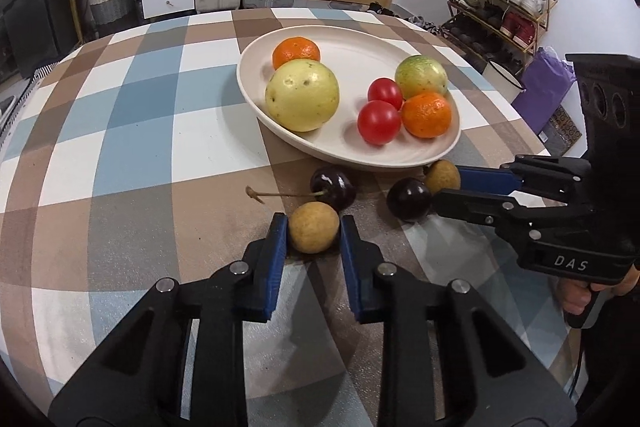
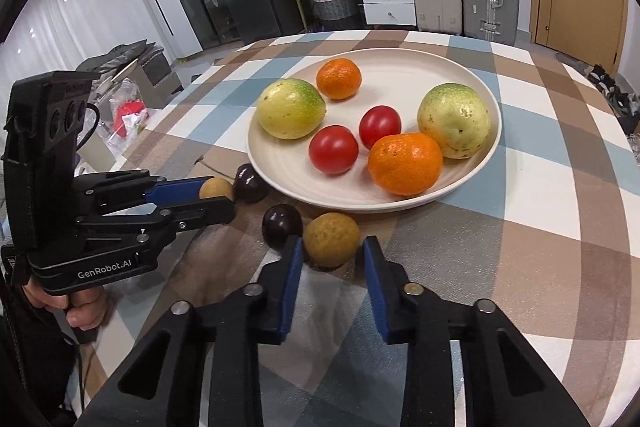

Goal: Organize fruits
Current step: 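Grasp a small brown fruit with the left gripper while the right gripper grasps the other, then carry both small brown fruits over the white plate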

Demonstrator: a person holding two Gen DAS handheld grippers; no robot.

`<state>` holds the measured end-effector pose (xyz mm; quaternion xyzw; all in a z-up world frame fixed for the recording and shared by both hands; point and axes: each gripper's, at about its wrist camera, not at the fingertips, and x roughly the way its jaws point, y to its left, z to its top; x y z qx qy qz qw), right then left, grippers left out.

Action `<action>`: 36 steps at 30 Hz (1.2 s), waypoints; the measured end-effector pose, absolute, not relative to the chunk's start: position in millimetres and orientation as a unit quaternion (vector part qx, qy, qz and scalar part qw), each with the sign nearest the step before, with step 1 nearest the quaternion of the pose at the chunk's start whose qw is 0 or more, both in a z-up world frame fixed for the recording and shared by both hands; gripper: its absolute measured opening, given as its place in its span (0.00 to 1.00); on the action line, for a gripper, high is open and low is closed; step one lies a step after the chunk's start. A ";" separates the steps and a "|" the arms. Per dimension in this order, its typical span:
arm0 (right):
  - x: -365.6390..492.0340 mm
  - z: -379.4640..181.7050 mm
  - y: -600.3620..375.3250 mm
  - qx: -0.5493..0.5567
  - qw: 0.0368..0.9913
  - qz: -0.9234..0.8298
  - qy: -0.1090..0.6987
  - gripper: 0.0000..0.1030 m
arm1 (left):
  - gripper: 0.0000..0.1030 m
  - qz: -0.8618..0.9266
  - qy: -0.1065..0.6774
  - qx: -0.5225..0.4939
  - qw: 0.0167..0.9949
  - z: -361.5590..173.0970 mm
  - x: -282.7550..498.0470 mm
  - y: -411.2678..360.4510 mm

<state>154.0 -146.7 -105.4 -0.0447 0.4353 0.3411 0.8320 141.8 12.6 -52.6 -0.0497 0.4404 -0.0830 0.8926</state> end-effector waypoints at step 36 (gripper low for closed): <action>116.4 -34.5 -187.6 -0.013 0.875 0.325 0.358 0.28 | 0.23 -0.094 0.358 -0.061 0.927 19.7 107.5 -1.8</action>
